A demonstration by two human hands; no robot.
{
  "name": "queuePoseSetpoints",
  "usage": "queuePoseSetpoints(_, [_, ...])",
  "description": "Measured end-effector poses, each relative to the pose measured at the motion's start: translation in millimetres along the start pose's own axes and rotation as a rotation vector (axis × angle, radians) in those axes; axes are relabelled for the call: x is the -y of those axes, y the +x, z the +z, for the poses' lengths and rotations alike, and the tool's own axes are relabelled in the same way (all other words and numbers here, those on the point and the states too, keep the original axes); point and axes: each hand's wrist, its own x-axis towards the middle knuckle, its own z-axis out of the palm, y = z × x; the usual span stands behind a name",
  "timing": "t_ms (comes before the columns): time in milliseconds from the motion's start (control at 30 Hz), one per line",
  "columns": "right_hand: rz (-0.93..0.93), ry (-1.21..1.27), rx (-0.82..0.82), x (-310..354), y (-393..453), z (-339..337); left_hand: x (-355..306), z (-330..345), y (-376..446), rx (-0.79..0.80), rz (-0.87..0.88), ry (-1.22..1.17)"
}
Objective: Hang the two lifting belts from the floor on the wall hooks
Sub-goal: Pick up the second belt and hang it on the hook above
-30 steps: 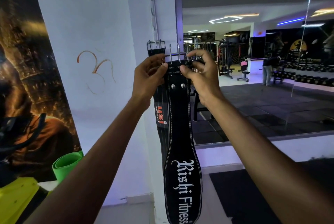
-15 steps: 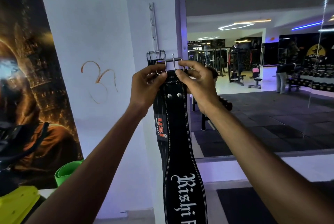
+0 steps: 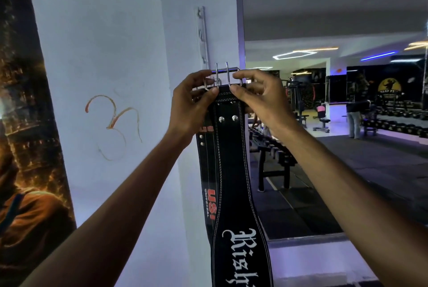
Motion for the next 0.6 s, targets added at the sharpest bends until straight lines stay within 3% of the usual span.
queuePoseSetpoints(600, [-0.123,0.068,-0.014,-127,174,65,125,-1,172,-0.069,0.150,0.079])
